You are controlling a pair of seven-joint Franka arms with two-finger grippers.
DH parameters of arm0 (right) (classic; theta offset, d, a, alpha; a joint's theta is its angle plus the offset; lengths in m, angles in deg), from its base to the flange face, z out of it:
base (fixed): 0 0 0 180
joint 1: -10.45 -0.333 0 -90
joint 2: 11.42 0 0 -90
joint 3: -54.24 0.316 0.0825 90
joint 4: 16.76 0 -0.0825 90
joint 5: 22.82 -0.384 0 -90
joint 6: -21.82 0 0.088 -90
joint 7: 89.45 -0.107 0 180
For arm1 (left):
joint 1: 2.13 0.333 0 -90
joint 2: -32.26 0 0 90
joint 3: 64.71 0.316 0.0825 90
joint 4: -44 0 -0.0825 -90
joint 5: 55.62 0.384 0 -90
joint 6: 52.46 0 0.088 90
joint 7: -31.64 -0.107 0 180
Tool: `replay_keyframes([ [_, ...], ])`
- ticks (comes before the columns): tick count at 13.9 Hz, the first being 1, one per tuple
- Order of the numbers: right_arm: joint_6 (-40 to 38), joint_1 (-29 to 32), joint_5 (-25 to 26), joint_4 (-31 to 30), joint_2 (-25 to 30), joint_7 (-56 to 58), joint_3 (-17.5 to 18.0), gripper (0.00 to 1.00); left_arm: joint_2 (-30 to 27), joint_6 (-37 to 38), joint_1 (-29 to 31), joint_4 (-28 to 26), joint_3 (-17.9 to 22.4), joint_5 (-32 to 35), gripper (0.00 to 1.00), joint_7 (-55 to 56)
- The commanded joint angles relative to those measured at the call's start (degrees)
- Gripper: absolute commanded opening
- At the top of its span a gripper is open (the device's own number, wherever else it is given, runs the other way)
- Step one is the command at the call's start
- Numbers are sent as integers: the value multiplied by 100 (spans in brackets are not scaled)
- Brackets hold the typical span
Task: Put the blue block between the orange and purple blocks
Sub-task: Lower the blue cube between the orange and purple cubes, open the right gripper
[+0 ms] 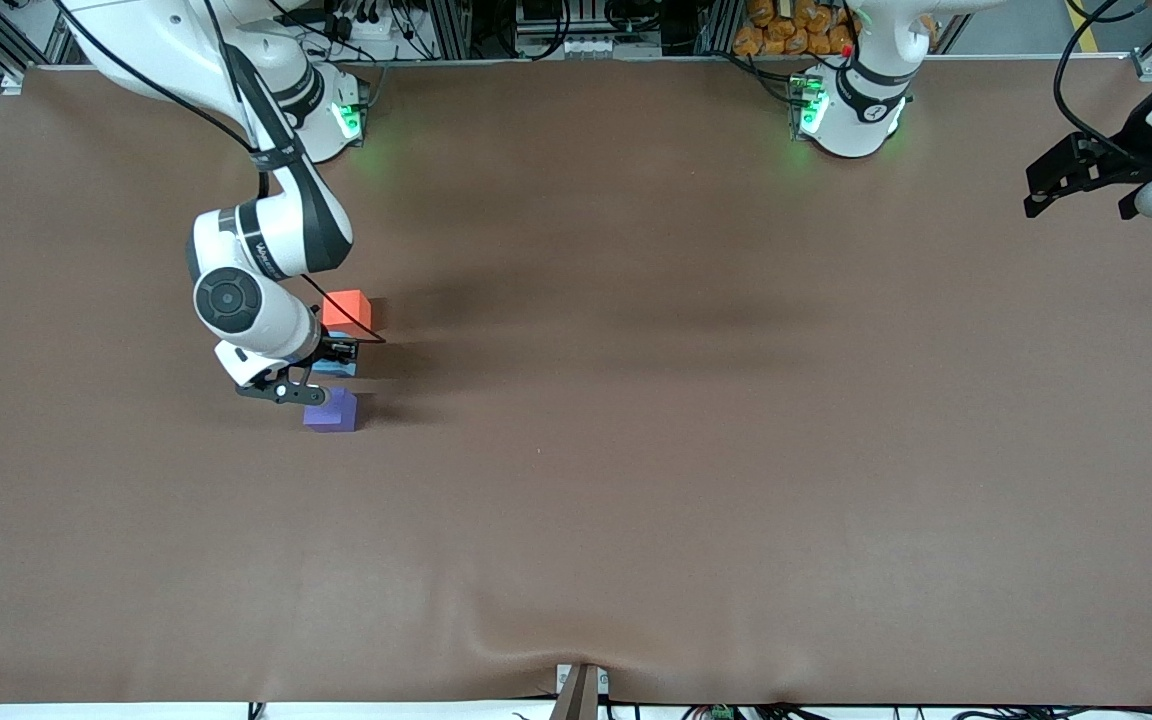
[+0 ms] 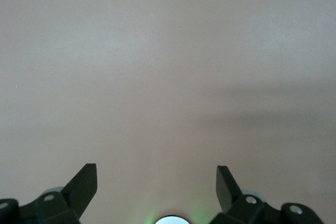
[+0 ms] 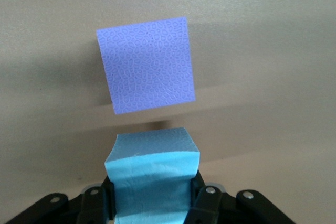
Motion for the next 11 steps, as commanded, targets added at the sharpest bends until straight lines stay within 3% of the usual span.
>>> replay_keyframes([
  [1,275,98,-70,-195,-17,137,88,13,21,53,43,102,-25,-52,100,34],
  [11,582,80,-70,-212,-237,137,88,17,12,53,52,119,-17,-78,100,-19],
])
